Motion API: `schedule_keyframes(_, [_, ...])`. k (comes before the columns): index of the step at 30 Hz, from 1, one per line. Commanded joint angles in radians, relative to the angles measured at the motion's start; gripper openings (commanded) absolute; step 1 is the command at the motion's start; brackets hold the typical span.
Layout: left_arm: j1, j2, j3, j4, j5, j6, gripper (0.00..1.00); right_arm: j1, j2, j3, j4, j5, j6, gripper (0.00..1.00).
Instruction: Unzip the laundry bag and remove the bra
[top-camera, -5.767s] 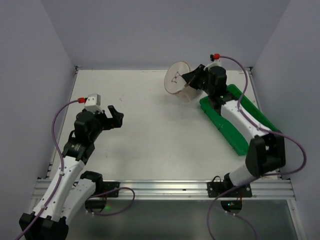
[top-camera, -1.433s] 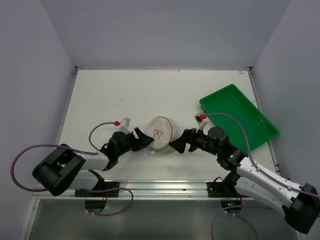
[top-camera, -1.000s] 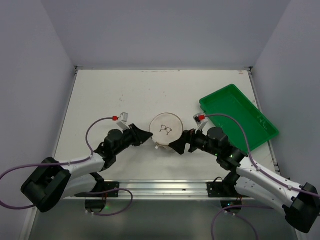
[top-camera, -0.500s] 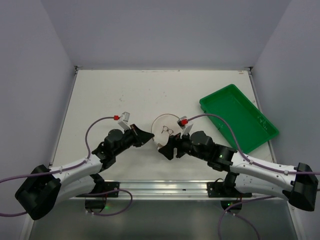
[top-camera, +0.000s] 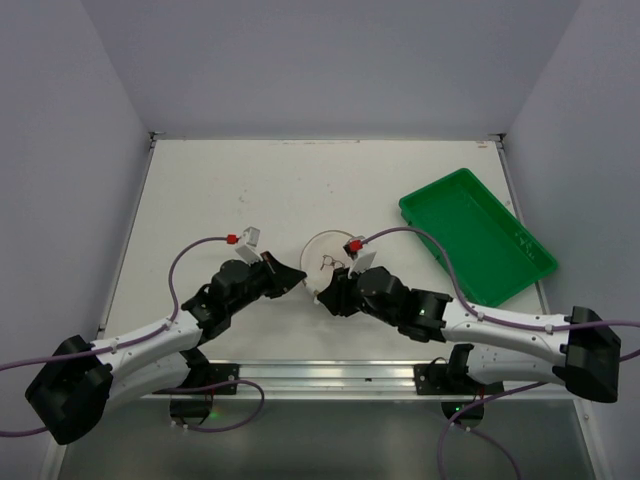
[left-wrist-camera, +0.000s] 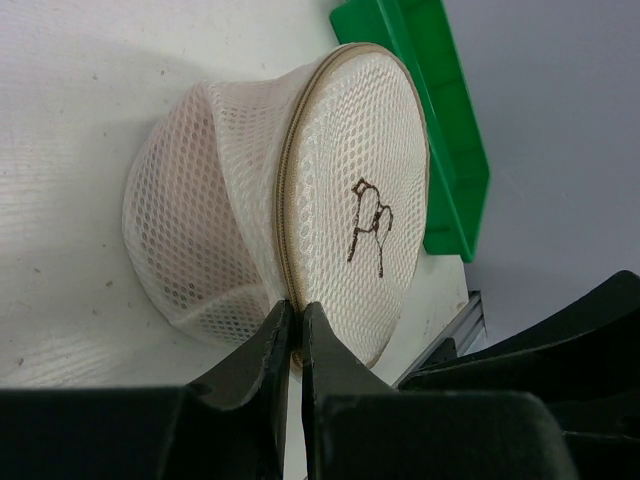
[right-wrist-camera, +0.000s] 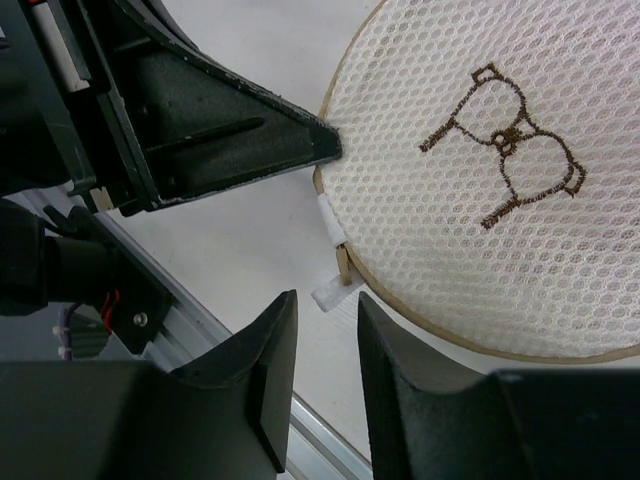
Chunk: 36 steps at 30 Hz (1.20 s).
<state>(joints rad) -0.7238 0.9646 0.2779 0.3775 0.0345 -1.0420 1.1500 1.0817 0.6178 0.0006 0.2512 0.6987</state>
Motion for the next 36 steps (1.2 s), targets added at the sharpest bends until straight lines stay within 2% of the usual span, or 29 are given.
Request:
schedule_keyframes(1, [-0.011, -0.004, 0.04, -0.005, -0.022, -0.018, 0.0, 0.002, 0.023, 0.056, 0.03, 0.068, 0.007, 0.32])
schedule_keyframes(3, [-0.012, -0.006, 0.043, -0.006, -0.022, -0.019, 0.0, 0.002, 0.041, 0.063, 0.029, 0.065, 0.008, 0.29])
schedule_keyframes(10, [-0.016, -0.026, 0.049, -0.031, -0.028, -0.026, 0.0, 0.002, 0.075, 0.066, 0.024, 0.048, 0.018, 0.27])
schedule_keyframes(29, [-0.019, -0.029, 0.067, -0.055, -0.028, -0.041, 0.0, 0.002, 0.149, 0.099, 0.061, 0.028, 0.001, 0.27])
schedule_keyframes(36, [-0.02, -0.032, 0.07, -0.061, -0.028, -0.044, 0.0, 0.002, 0.161, 0.111, 0.047, 0.037, -0.005, 0.15])
